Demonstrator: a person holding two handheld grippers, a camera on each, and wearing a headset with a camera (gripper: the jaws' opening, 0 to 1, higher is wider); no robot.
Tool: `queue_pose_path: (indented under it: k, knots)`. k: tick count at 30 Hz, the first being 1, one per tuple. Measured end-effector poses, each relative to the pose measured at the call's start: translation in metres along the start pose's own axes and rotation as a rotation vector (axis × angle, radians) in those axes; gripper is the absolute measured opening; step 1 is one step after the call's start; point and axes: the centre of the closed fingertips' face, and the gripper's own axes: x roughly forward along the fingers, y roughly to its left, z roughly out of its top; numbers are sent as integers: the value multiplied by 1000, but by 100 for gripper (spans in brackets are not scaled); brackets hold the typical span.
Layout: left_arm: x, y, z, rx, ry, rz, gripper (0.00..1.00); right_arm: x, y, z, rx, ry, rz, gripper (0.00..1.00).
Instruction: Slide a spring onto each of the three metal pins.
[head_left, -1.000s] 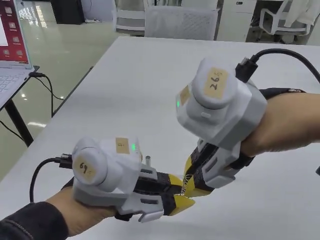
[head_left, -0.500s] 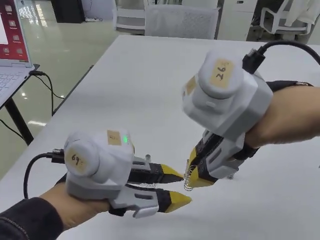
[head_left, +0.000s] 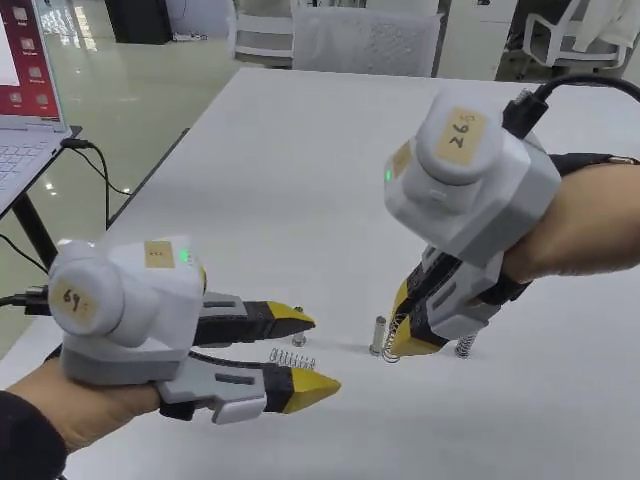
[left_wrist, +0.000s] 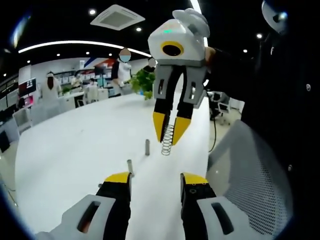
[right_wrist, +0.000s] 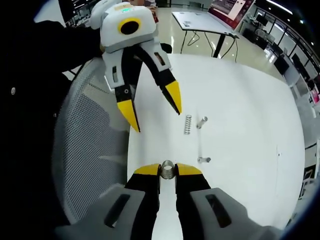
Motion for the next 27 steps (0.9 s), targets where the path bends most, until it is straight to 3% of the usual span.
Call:
queue_pose_path:
  k: [7, 13, 19, 27]
  knots:
    - [-21, 10, -8, -35, -7, 64, 36, -1, -13, -4, 14, 8, -31, 8]
    - [-30, 13, -16, -81, -24, 110, 41, 1, -25, -7, 25, 12, -53, 8]
    - [-26, 10, -17, -91, -39, 128, 47, 5, -45, -10, 43, 16, -89, 8]
    - [-17, 4, -15, -92, -47, 108, 50, 19, -68, -10, 32, 15, -130, 8]
